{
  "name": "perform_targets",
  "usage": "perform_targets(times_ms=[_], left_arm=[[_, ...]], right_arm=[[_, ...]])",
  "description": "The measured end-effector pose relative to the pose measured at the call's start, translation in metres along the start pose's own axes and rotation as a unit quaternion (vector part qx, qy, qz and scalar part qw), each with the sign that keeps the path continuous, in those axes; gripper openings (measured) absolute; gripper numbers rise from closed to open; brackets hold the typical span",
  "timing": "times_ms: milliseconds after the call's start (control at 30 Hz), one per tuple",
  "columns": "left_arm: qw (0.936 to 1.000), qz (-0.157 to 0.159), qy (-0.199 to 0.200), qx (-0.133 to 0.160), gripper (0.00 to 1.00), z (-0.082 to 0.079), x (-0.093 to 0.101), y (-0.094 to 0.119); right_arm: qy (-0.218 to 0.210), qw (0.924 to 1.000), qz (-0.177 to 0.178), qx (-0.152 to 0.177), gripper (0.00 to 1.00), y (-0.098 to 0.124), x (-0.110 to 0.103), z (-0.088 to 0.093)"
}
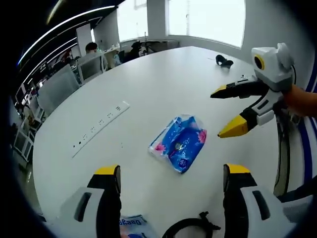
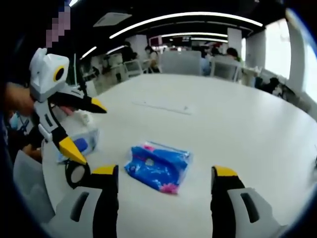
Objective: Arrange the tabletop items into an orderly group along one side of the table until the central work area is clear of visible clutter.
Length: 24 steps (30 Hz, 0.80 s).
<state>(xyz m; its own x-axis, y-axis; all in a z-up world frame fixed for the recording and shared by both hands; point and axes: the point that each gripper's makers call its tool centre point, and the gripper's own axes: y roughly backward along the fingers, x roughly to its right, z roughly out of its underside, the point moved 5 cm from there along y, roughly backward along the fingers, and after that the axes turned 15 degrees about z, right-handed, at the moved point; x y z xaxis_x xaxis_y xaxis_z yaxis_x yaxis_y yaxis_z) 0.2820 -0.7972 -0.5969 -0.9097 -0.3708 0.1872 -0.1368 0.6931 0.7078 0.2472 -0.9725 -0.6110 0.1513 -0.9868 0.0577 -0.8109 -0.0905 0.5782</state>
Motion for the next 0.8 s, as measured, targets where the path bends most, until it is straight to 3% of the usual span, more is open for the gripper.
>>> perform_targets(times_ms=[400, 800], left_arm=[[0.9995, -0.015, 0.008, 0.028, 0.85, 0.002, 0.001, 0.025], [0.9991, -0.026, -0.005, 0.033, 0.85, 0.019, -0.005, 0.055]], right_arm=[[0.024, 0.9997, -0.007, 0.003, 0.76, 0.010, -0.019, -0.011], [0.051, 0.9986, -0.012, 0.010, 0.79, 0.026, -0.045, -0.018]])
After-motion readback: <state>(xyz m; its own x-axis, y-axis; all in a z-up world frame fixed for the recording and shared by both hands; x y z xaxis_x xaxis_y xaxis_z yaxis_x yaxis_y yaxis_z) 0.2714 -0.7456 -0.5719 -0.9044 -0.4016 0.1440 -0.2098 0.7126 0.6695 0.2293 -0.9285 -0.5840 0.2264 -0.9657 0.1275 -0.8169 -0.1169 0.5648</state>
